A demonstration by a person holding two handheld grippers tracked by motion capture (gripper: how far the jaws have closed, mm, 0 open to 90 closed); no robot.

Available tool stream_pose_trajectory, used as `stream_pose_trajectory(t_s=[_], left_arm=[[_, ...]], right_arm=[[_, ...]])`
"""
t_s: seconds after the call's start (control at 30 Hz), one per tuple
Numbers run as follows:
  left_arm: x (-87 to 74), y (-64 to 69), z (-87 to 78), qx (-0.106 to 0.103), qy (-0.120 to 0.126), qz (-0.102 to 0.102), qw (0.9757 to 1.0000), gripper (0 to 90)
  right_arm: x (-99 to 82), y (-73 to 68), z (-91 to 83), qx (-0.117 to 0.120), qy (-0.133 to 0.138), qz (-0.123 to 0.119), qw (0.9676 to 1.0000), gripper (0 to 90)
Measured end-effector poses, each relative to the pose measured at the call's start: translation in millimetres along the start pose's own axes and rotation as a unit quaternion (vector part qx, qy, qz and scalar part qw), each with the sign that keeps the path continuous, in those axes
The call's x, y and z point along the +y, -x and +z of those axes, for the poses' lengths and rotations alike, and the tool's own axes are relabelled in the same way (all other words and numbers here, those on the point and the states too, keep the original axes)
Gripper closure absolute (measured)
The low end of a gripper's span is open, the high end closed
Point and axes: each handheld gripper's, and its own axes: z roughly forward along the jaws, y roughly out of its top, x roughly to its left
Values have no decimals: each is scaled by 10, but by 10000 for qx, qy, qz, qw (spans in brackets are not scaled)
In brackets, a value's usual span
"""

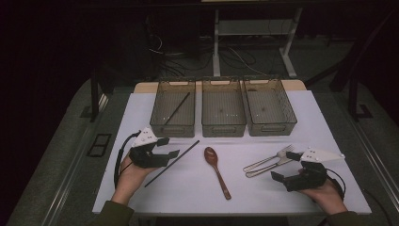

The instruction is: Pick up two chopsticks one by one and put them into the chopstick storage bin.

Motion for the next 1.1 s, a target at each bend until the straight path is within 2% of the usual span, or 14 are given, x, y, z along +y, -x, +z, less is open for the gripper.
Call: stream_pose_trajectory(t_s=[0.1,0.17,0.3,0.53,0.57,0.6,0.77,0.93,1.1], left_arm=[[-101,13,1,94,-46,-88,9999,447],[-181,14,16,62,-96,-193,9997,490],[-309,-4,88,137,-447,-165,9988,559],[-400,-43,167,45,-723,-277,9970,670],[-407,-52,177,31,-770,-244,9967,684],[-415,-49,191,4,-759,-317,9966,694],[-433,-47,215,-63,-883,-293,9956,759],[-452,-28,266,-18,-1076,-165,9941,800],[-450,-13,269,39,-1105,-84,9938,827]], right_arm=[[-1,2,-3,-7,0,12,10000,2],[-1,4,-9,-16,9,30,10000,2],[-3,12,-14,-10,19,1,10000,2],[-4,9,-11,-13,10,-6,10000,2],[-4,8,-12,-14,8,-7,10000,2],[-4,6,-11,-16,6,-8,10000,2],[-3,-1,-8,-10,-10,-24,10000,2],[-3,-2,-8,-14,-12,-26,10000,2],[-4,-1,-6,-7,-13,-29,10000,2]])
